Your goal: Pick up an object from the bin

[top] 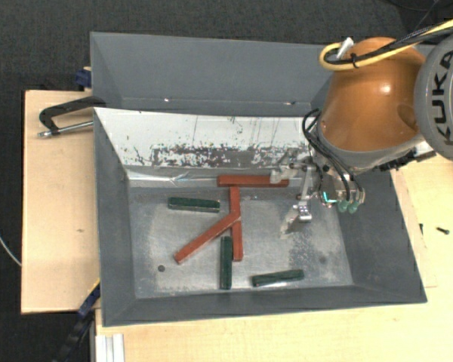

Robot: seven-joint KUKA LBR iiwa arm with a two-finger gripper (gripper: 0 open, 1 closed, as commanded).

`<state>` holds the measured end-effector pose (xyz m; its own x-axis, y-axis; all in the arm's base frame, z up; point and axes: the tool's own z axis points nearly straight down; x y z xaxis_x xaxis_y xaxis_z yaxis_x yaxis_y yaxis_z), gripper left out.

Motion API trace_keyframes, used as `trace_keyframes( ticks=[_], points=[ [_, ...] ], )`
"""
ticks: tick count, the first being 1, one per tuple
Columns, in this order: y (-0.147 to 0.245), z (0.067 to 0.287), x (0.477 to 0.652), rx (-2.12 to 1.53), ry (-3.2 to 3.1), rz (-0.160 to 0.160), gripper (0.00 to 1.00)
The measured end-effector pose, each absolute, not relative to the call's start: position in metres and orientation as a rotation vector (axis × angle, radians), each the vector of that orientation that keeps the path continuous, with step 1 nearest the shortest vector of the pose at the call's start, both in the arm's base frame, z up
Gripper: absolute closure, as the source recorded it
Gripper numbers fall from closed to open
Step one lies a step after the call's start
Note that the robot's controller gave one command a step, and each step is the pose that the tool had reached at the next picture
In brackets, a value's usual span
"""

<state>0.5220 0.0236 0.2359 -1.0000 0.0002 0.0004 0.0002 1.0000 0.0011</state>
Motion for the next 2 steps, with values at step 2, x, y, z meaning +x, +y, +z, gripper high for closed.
trace_keyframes(
  ticks=[2],
  points=[
    [0.059, 0.167, 0.523, 0.481, -3.105, 0.000, 0.00]
  ],
)
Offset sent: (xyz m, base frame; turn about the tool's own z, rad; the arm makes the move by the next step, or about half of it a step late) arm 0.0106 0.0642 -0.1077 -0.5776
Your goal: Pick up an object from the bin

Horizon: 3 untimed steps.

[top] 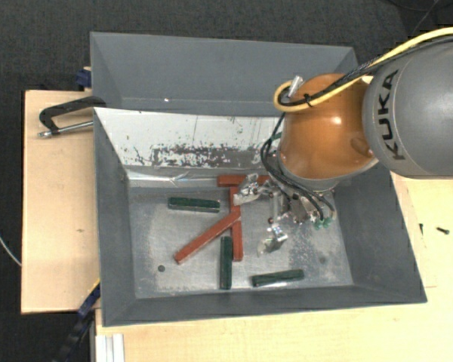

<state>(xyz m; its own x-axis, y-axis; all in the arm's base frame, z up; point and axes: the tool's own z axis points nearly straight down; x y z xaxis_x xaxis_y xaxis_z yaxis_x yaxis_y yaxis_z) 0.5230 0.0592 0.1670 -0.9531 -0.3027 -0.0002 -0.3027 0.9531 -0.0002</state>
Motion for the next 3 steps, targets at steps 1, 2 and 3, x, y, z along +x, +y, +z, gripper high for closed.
trace_keyframes(
  ticks=[1, 2, 3],
  points=[
    [0.073, 0.078, 0.529, -0.788, 3.043, -0.002, 1.00],
    [0.073, 0.078, 0.529, -0.788, 3.043, -0.002, 1.00],
    [0.058, 0.265, 0.520, -0.822, 3.017, -0.003, 1.00]
  ],
)
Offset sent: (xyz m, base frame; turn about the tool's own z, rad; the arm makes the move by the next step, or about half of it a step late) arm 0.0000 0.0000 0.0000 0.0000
